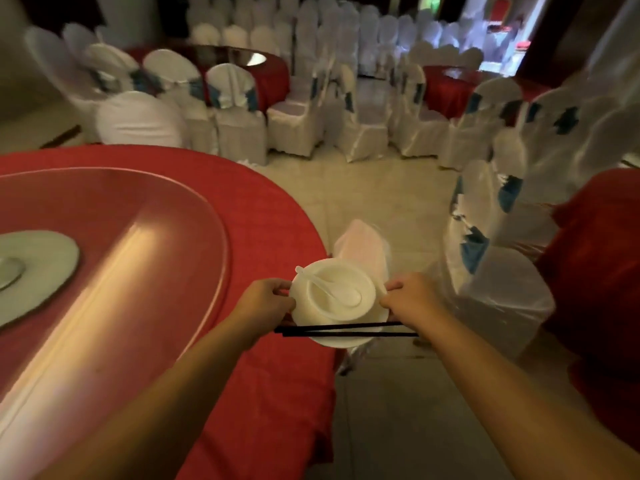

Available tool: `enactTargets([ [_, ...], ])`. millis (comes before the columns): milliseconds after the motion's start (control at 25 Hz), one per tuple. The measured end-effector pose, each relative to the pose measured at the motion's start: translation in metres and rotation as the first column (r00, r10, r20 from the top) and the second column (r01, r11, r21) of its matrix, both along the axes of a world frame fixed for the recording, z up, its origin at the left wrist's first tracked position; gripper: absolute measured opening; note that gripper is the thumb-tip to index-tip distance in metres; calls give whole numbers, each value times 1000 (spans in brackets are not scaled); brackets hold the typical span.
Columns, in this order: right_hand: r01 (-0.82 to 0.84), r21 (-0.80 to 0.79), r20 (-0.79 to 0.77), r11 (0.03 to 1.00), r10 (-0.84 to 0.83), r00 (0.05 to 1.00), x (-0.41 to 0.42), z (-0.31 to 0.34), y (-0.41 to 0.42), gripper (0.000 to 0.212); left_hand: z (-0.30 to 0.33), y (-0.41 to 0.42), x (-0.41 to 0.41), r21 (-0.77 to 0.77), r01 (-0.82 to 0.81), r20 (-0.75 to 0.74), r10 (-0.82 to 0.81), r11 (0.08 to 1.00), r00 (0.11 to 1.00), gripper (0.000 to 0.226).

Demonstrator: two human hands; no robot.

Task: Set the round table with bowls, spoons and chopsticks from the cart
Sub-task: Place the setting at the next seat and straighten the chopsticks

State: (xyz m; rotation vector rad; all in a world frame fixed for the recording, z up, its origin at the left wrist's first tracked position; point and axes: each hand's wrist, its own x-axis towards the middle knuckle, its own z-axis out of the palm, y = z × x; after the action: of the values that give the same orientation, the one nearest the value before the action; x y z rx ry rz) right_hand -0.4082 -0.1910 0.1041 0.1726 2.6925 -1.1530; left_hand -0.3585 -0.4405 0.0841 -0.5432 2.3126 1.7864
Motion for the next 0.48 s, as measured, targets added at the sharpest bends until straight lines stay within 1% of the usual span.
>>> enactTargets([
  [120, -170, 40, -6, 985, 170, 985, -48, -5, -56, 17, -10, -46, -4, 14, -186, -5, 186, 982, 983, 40],
  [240, -346, 28, 6, 938, 346, 938, -90, -18, -109, 18, -26, -78, -5, 32, -369, 15, 369, 929, 929, 39],
  [320, -474, 43, 19, 879, 474, 880, -119, -33, -140, 19, -40, -87, -7, 32, -498, 43, 497, 866, 867, 37],
  [400, -572, 68, 32, 817, 572, 820, -145, -48, -164, 22, -53, -86, -8, 23, -592, 77, 589, 806, 805, 36],
  [480, -668, 87, 70, 739, 665, 744, -171, -65, -182, 25, -67, -77, -15, 14, -689, 113, 683, 725, 721, 37],
])
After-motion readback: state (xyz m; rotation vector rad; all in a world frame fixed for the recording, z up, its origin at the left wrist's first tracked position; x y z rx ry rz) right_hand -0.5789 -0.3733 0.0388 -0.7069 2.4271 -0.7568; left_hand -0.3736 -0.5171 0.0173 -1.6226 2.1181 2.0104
